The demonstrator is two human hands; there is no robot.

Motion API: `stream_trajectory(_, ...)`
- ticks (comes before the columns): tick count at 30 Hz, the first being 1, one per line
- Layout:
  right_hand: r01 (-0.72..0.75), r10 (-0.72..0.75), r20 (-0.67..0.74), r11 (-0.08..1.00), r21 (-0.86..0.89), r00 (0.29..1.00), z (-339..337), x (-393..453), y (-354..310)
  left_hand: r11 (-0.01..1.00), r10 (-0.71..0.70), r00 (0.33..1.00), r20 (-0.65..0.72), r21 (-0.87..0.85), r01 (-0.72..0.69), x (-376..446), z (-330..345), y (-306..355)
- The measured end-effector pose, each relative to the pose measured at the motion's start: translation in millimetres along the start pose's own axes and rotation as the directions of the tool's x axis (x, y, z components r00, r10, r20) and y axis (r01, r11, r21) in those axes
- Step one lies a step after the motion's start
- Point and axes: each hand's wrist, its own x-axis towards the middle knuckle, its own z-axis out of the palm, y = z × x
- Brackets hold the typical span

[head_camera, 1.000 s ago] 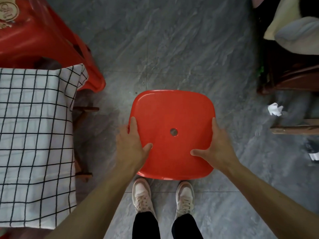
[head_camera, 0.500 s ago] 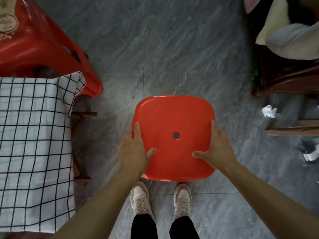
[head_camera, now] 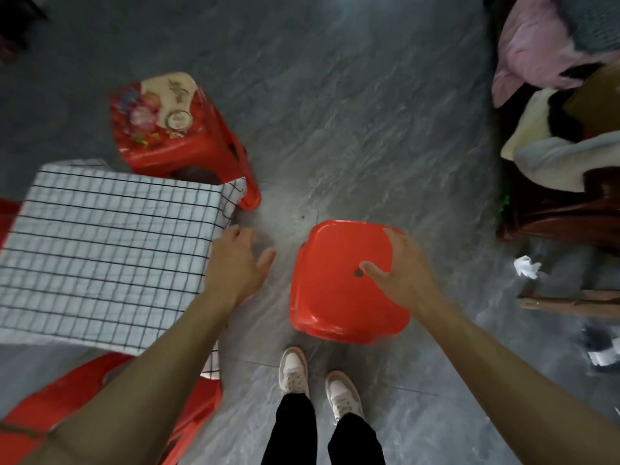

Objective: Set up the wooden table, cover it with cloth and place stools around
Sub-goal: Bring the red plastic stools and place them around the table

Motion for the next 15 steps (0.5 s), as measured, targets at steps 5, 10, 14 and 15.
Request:
stream_trajectory(5,0.189,-0.187,0.035,0.980,-0.056,0.982,-41.0,-38.3,-49.4,0.990,-0.134,0.987,-0.091,-0.059,0.129,-69.6,-65.4,0.2)
stream_trajectory(10,0.384,-0.373,0.120,0.919,-0.092,0.920,-58.6,-86.2,-101.7,0.953,-0.287,0.950,-0.122,-0.141,0.269,-152.9,-102.4,-2.1)
stream_trajectory(14,0.530,-0.506,0.215,0.845,-0.071,0.835,-52.8,-122.9,-155.3,0.916,-0.383,0.909,-0.163,-0.198,0.350,-219.5,-124.3,-18.5)
stream_trajectory(15,0.564,-0.535,0.234,0.823,-0.074,0.812,-49.5,-132.5,-168.6,0.905,-0.406,0.895,-0.187,-0.216,0.366,-236.3,-130.9,-25.6)
